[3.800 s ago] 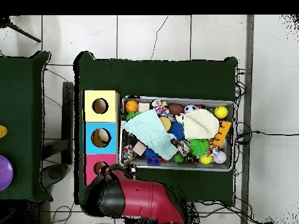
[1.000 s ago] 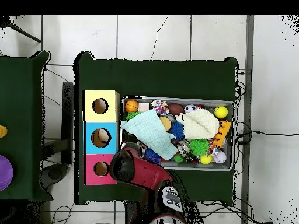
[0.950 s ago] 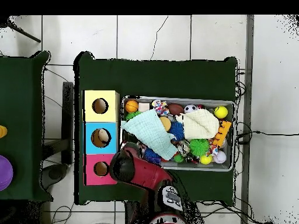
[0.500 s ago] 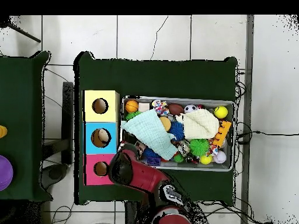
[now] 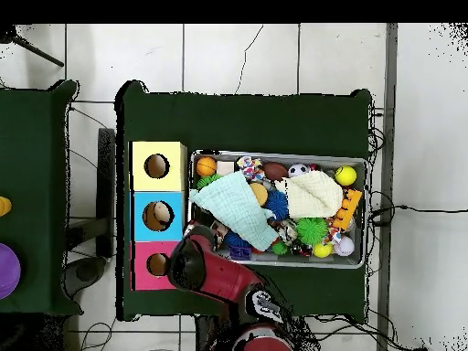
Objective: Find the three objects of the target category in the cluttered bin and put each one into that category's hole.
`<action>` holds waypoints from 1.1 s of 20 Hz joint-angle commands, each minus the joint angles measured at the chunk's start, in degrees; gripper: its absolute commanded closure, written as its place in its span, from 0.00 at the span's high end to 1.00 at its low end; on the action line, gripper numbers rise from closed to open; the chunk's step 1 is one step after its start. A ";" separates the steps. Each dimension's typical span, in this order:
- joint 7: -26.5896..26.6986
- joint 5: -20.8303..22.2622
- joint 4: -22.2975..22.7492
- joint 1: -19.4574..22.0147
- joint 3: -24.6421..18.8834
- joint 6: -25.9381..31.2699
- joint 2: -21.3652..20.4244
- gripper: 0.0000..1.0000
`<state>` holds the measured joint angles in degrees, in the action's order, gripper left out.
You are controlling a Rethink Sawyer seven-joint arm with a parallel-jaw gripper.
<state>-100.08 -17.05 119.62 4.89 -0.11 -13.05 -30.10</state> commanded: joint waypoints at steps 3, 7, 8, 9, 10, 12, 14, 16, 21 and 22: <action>-19.45 -6.88 4.76 -0.59 -5.09 3.91 7.44 1.00; -20.67 -10.91 6.33 -0.81 -6.06 7.80 5.78 1.00; -20.75 -12.05 6.69 -1.59 -5.52 8.38 5.38 1.00; -20.83 -13.18 7.05 -2.37 -4.97 8.95 4.97 1.00; -20.82 -14.92 7.30 -3.97 -3.61 9.88 4.53 1.00; -20.70 -17.61 7.81 -6.09 -2.02 11.13 3.80 1.00; -20.13 -20.51 8.11 -8.44 -0.11 13.39 2.99 1.00; -19.71 -21.72 8.64 -8.15 -0.78 14.08 2.64 1.00; -17.83 -23.21 9.58 -5.78 -3.43 16.94 2.52 1.00; -17.30 -23.22 9.49 -5.20 -3.72 16.74 2.74 1.00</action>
<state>-100.43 -37.09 123.57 -0.89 2.15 -10.16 -31.09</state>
